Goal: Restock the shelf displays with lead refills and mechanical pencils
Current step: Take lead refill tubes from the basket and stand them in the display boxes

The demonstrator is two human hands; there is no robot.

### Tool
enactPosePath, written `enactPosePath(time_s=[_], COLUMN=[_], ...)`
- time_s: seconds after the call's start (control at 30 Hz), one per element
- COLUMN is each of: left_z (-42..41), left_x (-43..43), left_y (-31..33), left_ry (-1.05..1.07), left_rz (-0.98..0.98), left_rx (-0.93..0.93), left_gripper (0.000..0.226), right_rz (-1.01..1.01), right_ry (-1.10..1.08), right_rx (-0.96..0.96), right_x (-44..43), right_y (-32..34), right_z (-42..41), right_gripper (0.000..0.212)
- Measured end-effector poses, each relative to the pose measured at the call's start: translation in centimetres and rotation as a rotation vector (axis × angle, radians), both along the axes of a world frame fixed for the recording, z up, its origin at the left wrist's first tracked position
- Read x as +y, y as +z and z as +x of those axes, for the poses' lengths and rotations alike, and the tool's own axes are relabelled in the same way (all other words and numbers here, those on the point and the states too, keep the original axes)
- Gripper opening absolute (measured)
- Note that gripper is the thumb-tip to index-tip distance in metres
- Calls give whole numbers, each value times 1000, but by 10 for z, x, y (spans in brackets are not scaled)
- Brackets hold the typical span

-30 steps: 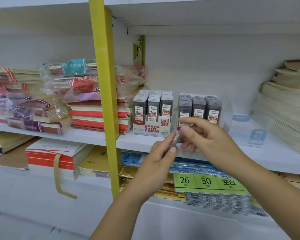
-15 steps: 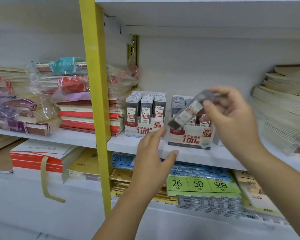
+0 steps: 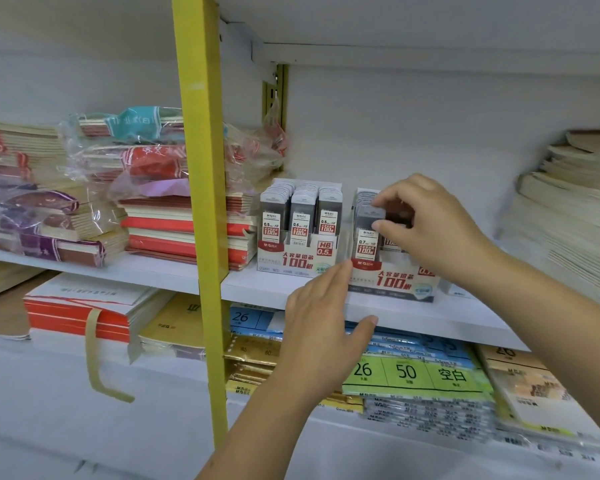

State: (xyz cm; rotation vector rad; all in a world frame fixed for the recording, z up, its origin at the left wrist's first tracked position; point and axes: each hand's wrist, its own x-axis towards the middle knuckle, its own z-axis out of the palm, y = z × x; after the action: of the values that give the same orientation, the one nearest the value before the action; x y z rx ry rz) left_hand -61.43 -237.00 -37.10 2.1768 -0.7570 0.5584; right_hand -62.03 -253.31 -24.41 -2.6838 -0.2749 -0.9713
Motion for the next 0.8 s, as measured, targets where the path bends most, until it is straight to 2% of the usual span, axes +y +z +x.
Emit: enactPosePath(time_s=[0.13,0.23,0.33,0.43,0.53,0.67,0.8], left_z=[0,-6,-21,-41,-56,-72,-90], left_x=[2,4,14,24,33,40,46], left_y=[3,4,-1,-23,-74,-174,-266], left_ry=[-24,-86,-23,-23,-154,-221,-206], left_rz=[13,-86,-288,-261,7,435,509], left_rx=[19,76,35,-28,189,591,870], left_gripper=[72,66,48,36,34,43,45], right_rz=[-75,-35,179,424,565,617,665], right_ry=[-72,-41,113,244,161,-68,-267], right_rx=[-11,-59,-240,-217,10,558,894], right_x=[2,1,1,-1,-10,-31,-39], right_y=[-6,-12,-33,-82,-155,-277,-396], right_z=[0,-8,-40,-80,-104,-126,-149], right_gripper=[36,39,29,21,16,14,21])
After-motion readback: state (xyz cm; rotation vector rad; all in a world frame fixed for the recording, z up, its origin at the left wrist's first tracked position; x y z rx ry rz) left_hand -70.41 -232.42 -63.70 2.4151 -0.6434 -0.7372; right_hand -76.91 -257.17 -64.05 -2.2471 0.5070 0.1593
